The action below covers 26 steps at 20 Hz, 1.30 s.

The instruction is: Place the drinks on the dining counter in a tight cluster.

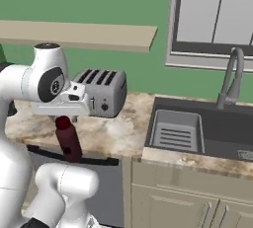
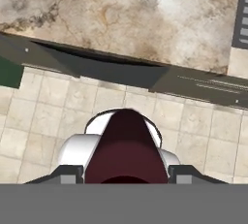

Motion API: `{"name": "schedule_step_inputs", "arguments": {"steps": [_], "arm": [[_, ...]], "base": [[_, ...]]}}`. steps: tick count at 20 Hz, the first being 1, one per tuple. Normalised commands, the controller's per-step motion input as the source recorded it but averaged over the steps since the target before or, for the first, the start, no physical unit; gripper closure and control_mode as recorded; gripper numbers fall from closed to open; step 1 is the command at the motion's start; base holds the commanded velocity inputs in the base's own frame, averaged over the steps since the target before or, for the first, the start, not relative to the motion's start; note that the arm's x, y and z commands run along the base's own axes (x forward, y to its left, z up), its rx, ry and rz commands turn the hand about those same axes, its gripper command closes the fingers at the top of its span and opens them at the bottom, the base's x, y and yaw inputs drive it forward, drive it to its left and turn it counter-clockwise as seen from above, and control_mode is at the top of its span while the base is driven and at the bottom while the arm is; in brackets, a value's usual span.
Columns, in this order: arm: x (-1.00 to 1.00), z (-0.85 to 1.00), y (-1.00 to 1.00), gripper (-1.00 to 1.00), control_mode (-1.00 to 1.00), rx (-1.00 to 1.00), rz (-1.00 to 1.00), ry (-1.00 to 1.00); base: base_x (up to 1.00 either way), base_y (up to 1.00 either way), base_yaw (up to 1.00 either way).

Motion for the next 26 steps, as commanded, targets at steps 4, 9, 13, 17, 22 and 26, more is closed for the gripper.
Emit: {"name": "schedule_step_inputs", "arguments": {"steps": [4, 9, 13, 17, 22, 26], "arm": [[0.00, 0.00, 0.00, 1.00, 1.00, 0.00, 0.00, 0.00], [0.00, 0.00, 0.00, 1.00, 1.00, 0.00, 0.00, 0.00], [0.00, 0.00, 0.00, 1.00, 1.00, 0.00, 0.00, 0.00], [0.00, 0.00, 0.00, 1.00, 1.00, 0.00, 0.00, 0.00], [0.00, 0.00, 0.00, 1.00, 1.00, 0.00, 0.00, 0.00], [0.00, 0.00, 0.00, 1.00, 1.00, 0.00, 0.00, 0.00]], "base": [[-0.08, 0.69, 0.54], [0.00, 0.67, 0.71], [-0.01, 0.61, 0.84], [-0.10, 0.62, 0.90], [-0.05, 0.61, 0.91], [0.00, 0.53, 0.94]]}}
